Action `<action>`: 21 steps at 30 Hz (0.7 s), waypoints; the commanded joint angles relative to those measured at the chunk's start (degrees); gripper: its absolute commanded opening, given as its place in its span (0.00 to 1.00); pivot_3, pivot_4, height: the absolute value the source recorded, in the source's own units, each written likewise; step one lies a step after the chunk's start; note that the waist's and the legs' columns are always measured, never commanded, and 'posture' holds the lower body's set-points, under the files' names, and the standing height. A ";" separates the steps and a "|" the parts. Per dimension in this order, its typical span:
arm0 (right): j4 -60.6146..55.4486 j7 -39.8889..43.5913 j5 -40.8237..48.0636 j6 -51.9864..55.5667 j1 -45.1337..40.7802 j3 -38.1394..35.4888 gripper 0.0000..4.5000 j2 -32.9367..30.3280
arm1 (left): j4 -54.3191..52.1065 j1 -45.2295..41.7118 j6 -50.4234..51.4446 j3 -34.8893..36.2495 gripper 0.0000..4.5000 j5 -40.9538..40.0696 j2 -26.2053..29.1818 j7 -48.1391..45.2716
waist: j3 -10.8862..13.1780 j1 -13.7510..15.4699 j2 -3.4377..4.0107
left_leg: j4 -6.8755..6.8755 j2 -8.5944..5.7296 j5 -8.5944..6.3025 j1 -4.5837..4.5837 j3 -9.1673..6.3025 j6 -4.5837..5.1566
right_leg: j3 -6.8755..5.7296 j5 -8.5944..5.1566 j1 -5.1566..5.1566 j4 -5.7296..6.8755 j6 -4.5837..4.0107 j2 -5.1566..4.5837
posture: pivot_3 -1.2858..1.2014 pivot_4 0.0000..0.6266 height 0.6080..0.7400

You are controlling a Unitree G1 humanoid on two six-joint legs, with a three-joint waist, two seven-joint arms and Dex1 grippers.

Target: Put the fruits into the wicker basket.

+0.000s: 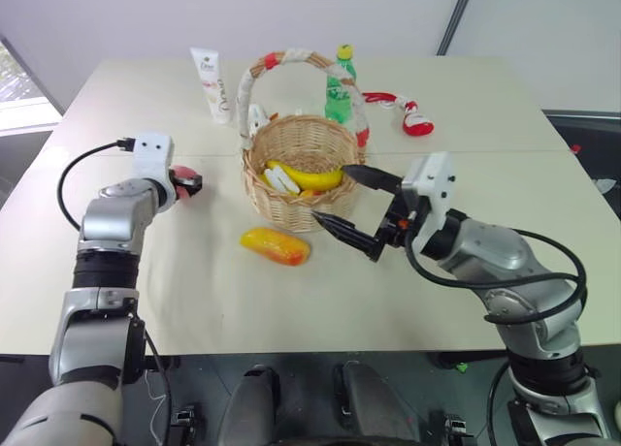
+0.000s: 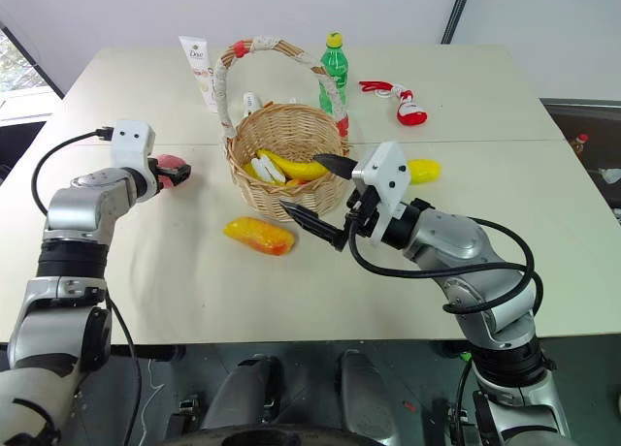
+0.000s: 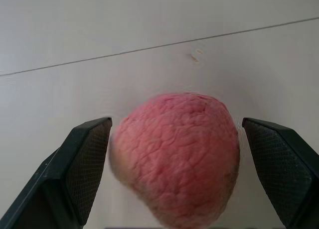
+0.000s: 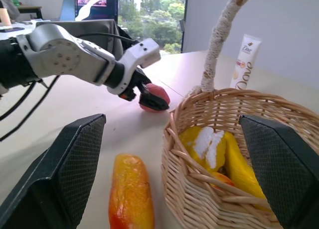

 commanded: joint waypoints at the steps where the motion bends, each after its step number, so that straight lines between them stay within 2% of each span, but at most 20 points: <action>1: -1.99 0.00 -0.40 -1.68 -0.09 0.18 1.00 0.66 | 1.34 -1.29 -2.03 -0.29 0.91 1.25 -0.05 -0.43 | 0.00 0.01 0.00 | 0.00 0.00 0.00 0.00 0.00 0.00 | 0.00 0.00 -0.01 0.00 0.00 0.00 | 0.52 0.24 1.00; 2: -1.99 -0.13 -0.54 -1.81 -0.10 0.34 1.00 0.89 | 1.36 -0.93 -2.49 -0.22 0.88 1.37 -0.11 -0.59 | 0.00 0.02 0.00 | 0.00 0.00 0.00 0.00 0.00 0.00 | 0.00 0.00 -0.01 0.00 0.00 0.00 | 0.52 0.24 1.00; 6: -2.74 -0.81 -0.85 -1.43 -0.09 0.79 1.00 1.45 | 0.18 -0.09 -3.42 0.06 0.54 2.09 0.52 -0.29 | 0.00 0.04 0.00 | 0.00 0.01 0.00 -0.01 0.00 0.00 | 0.00 0.00 -0.01 0.00 0.00 -0.01 | 0.52 0.24 1.00; 8: -3.23 -1.20 -0.93 -1.05 -0.11 0.93 1.00 1.51 | -2.70 0.69 -4.77 1.75 0.54 1.14 1.13 -0.90 | 0.00 0.01 0.00 | 0.00 0.01 0.00 -0.01 0.00 0.00 | 0.00 0.00 -0.01 0.00 0.00 -0.01 | 0.52 0.24 1.00; 12: -3.62 -1.50 -0.95 -0.66 -0.34 0.14 1.00 0.70 | -17.04 7.27 -2.49 5.67 0.54 -4.99 4.72 -9.04 | 0.00 -0.22 0.00 | -0.04 0.12 0.00 -0.04 0.02 -0.01 | 0.03 0.00 -0.08 0.01 0.00 -0.05 | 0.52 0.24 1.00; 16: -2.11 -1.09 -1.00 -0.95 -1.24 -1.41 1.00 -0.34 | -40.18 14.25 4.56 9.64 0.54 -20.30 7.96 -20.97 | 0.01 0.06 0.00 | -0.04 0.16 0.00 -0.07 0.03 -0.01 | 0.05 0.00 -0.11 0.01 -0.02 -0.15 | 0.52 0.24 1.00; 18: -1.23 -0.69 -1.04 -1.26 -1.76 -1.65 1.00 -0.49 | -45.18 12.71 6.89 7.80 0.54 -23.26 7.01 -20.87 | 0.01 0.67 -0.01 | -0.01 0.15 0.01 -0.10 -0.06 -0.03 | 0.03 -0.01 -0.05 -0.01 -0.02 -0.20 | 0.52 0.24 1.00; 21: 0.51 -0.01 -1.64 -1.94 -3.07 -0.96 1.00 -0.03 | -44.61 6.23 6.93 -0.14 0.54 -20.03 2.51 -17.15 | -0.01 0.97 -0.03 | 0.06 0.04 0.01 0.02 -0.09 -0.03 | -0.03 -0.01 0.18 -0.07 -0.01 -0.18 | 0.52 0.24 1.00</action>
